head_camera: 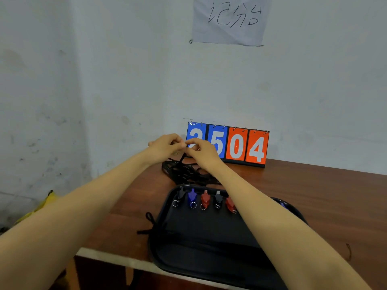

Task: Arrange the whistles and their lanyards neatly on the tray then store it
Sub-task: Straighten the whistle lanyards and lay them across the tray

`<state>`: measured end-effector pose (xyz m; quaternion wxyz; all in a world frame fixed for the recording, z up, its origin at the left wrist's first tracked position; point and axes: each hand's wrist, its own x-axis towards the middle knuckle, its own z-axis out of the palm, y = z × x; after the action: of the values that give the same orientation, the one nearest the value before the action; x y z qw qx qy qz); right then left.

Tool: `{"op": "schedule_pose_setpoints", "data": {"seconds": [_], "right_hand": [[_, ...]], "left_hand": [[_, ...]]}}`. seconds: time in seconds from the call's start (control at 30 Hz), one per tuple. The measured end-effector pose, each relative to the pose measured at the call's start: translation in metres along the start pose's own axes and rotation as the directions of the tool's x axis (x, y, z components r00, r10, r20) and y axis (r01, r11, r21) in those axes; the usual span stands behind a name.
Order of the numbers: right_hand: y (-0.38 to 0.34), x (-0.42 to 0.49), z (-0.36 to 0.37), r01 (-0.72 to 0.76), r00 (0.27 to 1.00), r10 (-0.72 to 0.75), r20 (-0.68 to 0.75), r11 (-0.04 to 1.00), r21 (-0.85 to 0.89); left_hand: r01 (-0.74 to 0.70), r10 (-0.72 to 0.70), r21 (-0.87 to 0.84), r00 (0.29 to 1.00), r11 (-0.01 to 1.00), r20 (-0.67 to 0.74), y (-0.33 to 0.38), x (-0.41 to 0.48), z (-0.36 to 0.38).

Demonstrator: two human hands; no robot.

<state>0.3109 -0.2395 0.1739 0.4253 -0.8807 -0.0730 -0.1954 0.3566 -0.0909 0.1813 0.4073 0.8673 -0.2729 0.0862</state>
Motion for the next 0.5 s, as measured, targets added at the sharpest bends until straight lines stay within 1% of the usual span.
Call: {"op": "schedule_pose_setpoints", "data": {"seconds": [0.07, 0.13, 0.17, 0.2, 0.23, 0.27, 0.33, 0.4, 0.5], "right_hand": [[-0.001, -0.002, -0.003, 0.035, 0.999, -0.035, -0.006, 0.999, -0.018], [-0.002, -0.004, -0.007, 0.035, 0.999, -0.036, -0.018, 0.999, -0.034], [-0.003, -0.005, -0.01, 0.022, 0.999, -0.022, -0.023, 1.0, -0.021], [-0.004, -0.006, -0.015, 0.006, 1.0, -0.006, -0.027, 1.0, 0.002], [-0.005, -0.007, -0.02, -0.006, 1.0, 0.007, -0.027, 0.999, 0.032], [-0.006, -0.009, -0.025, -0.013, 1.0, 0.015, -0.025, 0.998, 0.066], [-0.009, -0.012, -0.037, -0.011, 1.0, 0.013, -0.018, 0.991, 0.132], [-0.011, -0.015, -0.049, -0.001, 1.0, 0.006, -0.028, 0.985, 0.175], [-0.009, -0.018, -0.068, -0.014, 0.992, 0.045, -0.117, 0.967, 0.255]], "left_hand": [[-0.009, 0.009, -0.081, 1.0, 0.997, 0.002, 0.004, -0.004, 0.004], [-0.001, -0.021, -0.22, 0.995, 0.975, -0.098, 0.011, -0.007, 0.007], [0.019, -0.062, -0.27, 0.986, 0.963, -0.152, 0.014, -0.008, 0.007], [0.041, -0.095, -0.302, 0.982, 0.953, -0.166, 0.015, -0.009, 0.008], [0.063, -0.108, -0.312, 0.986, 0.948, -0.128, 0.013, -0.01, 0.009], [0.069, -0.092, -0.308, 0.994, 0.949, -0.059, 0.012, -0.012, 0.012], [0.032, -0.016, -0.257, 0.998, 0.966, 0.066, 0.015, -0.015, 0.019], [-0.009, 0.027, -0.246, 0.997, 0.969, 0.069, 0.02, -0.014, 0.027], [-0.032, 0.029, -0.19, 0.999, 0.981, -0.016, 0.029, -0.01, 0.031]]}}
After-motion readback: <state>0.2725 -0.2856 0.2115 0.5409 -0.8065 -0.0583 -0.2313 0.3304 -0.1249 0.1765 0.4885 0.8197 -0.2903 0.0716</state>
